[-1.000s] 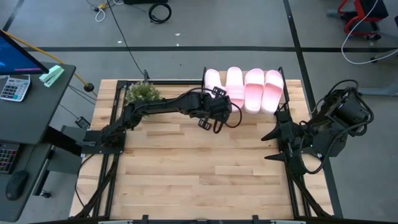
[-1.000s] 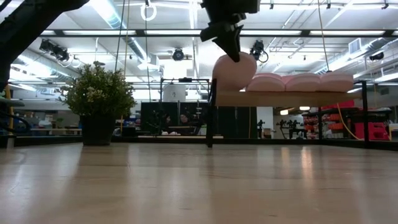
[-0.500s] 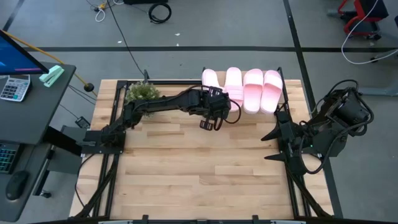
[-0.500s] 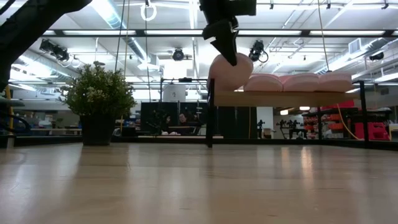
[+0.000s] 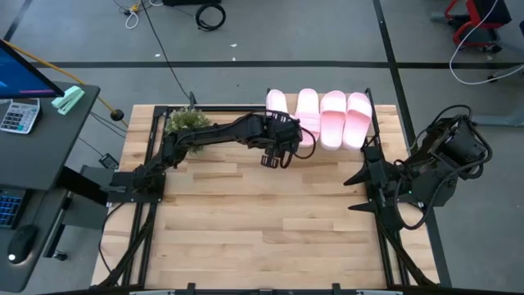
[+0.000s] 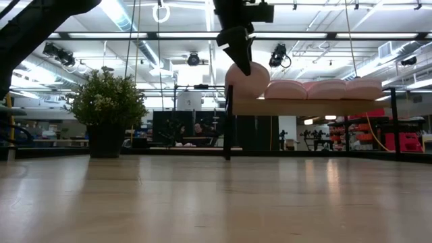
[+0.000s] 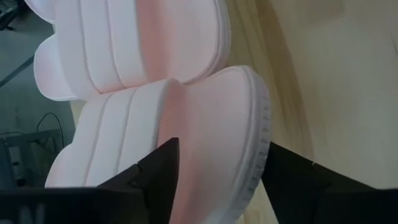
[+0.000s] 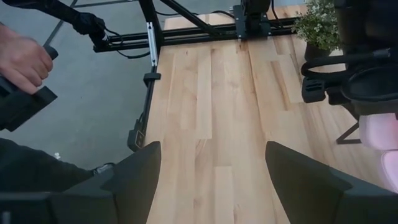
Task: Pick and place slides into the shelf
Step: Put the pink slide on the shelf, then adjust the slides on the shelf
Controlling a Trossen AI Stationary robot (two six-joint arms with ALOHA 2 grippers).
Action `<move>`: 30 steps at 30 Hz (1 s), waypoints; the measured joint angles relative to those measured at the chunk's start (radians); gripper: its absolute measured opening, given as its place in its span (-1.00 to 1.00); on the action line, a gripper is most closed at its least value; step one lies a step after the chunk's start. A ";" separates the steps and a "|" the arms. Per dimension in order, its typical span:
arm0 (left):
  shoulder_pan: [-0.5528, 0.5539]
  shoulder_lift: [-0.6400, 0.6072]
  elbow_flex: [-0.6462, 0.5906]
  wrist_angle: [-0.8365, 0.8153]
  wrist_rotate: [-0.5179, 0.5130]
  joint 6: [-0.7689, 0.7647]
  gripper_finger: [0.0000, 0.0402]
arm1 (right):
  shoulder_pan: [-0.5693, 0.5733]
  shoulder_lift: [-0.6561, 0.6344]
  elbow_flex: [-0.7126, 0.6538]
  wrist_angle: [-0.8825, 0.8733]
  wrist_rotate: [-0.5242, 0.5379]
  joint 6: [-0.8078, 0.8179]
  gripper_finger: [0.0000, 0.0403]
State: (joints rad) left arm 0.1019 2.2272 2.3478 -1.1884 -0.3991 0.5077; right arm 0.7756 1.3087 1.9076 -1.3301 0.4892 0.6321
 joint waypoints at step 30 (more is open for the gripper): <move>-0.014 -0.131 0.005 -0.072 -0.269 -0.064 0.38 | 0.000 0.000 0.000 -0.009 0.000 -0.087 0.47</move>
State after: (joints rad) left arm 0.0883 2.0959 2.3524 -1.2599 -0.6680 0.4441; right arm 0.7756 1.3085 1.9072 -1.3391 0.4892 0.5448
